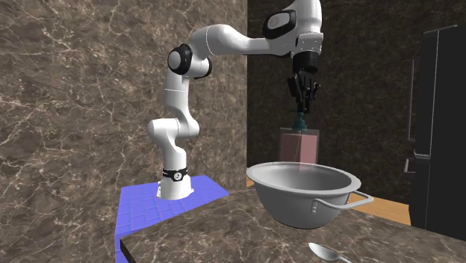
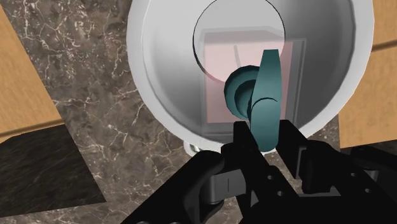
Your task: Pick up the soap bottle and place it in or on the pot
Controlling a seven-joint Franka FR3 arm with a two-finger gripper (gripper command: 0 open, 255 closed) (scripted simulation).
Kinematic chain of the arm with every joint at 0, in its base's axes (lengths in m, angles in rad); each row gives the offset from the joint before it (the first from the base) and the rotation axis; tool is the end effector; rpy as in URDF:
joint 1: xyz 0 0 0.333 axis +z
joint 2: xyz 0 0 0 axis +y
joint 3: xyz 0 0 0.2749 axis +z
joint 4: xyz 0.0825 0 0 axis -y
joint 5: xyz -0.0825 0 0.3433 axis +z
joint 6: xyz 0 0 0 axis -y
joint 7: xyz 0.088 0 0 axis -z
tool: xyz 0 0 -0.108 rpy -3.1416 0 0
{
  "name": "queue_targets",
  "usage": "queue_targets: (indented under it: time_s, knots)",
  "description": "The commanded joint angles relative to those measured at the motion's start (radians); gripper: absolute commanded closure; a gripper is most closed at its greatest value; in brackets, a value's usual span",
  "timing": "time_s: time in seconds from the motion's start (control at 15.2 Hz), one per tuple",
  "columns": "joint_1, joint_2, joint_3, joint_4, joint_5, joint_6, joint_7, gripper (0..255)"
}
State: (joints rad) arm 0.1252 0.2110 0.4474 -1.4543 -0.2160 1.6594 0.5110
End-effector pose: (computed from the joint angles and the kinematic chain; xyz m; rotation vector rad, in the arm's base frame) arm 0.5042 0.2715 0.5369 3.0382 0.1061 0.1167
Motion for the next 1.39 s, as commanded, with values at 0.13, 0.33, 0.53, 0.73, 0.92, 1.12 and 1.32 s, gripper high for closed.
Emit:
queue_targets:
  time_s: [0.13,0.33,0.53,0.73,0.92,1.12,1.32]
  knots:
    - [-0.007,-0.011,-0.002,-0.071,0.004,0.061,0.005,255]
    - [-0.009,-0.014,-0.003,-0.100,0.004,0.088,0.008,255]
    - [-0.009,-0.014,-0.003,-0.100,0.004,0.088,0.008,255]
    - [-0.009,-0.014,-0.003,-0.100,0.004,0.088,0.008,255]
    - [-0.009,-0.014,-0.003,-0.100,0.004,0.088,0.008,0]
    - [-0.009,-0.014,-0.003,-0.100,0.004,0.088,0.008,0]
    - [0.006,-0.002,0.004,0.015,0.000,-0.017,0.006,0]
